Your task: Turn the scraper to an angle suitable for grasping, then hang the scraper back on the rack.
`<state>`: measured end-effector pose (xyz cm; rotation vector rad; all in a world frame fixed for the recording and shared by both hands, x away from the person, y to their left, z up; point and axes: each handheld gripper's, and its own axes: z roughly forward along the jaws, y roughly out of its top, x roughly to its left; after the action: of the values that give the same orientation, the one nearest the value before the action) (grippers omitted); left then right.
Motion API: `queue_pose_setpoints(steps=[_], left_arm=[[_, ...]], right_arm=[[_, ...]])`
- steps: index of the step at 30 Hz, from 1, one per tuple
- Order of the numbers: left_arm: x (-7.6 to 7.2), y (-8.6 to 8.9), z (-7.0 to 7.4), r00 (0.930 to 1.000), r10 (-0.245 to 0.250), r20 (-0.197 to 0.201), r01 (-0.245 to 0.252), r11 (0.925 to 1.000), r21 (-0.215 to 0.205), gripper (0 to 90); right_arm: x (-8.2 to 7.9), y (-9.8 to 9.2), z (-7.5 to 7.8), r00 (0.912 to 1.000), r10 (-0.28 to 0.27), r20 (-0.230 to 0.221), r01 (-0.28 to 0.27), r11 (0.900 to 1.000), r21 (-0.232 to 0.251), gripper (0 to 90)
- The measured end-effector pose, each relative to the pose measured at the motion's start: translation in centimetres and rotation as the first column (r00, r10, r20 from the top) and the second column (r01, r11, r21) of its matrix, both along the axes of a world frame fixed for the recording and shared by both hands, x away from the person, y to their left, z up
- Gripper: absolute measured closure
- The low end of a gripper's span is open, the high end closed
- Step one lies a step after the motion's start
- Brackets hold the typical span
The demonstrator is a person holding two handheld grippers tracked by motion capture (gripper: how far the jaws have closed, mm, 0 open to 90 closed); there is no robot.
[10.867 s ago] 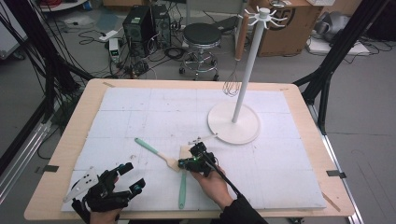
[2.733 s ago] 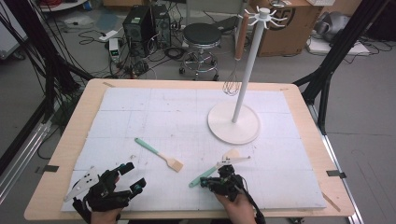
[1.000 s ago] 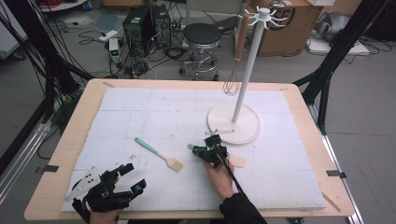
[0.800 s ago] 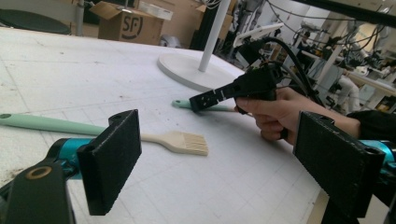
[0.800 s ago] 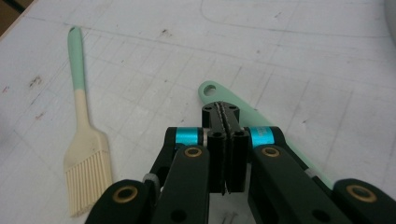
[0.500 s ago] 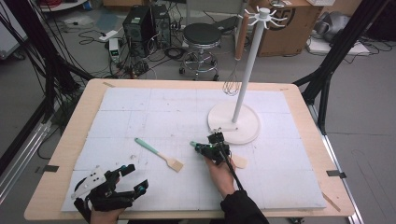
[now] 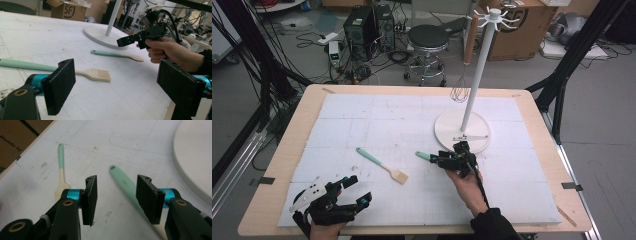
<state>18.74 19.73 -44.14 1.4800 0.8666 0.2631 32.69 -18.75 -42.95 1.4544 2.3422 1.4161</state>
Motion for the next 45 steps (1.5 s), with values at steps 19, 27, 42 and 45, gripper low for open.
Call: queue_pose_setpoints(steps=[19, 27, 42, 45], left_arm=[[0.2, 0.0, -0.1, 0.9999, -0.01, -0.008, 0.01, 0.9998, -0.018, 15.9], [0.1, -0.1, -0.1, 0.9999, -0.013, -0.007, 0.013, 0.9999, -0.012, 15.8], [0.0, 0.0, -0.2, 0.9999, -0.009, -0.008, 0.009, 0.9998, -0.02, 15.9], [0.1, 0.1, -0.2, 0.9999, -0.007, -0.013, 0.006, 0.9996, -0.028, 15.9]], right_arm=[[1.1, -1.6, -1.7, 0.9902, 0.114, -0.082, -0.126, 0.979, -0.16, 62.9], [0.2, -0.8, -1.5, 0.9866, 0.154, -0.053, -0.162, 0.957, -0.239, 66.9], [0.1, -0.5, -1.4, 0.9586, 0.282, 0.04, -0.25, 0.899, -0.359, 77.2], [0.1, -0.4, -1.3, 0.9668, 0.254, 0.026, -0.229, 0.906, -0.355, 80.8]])
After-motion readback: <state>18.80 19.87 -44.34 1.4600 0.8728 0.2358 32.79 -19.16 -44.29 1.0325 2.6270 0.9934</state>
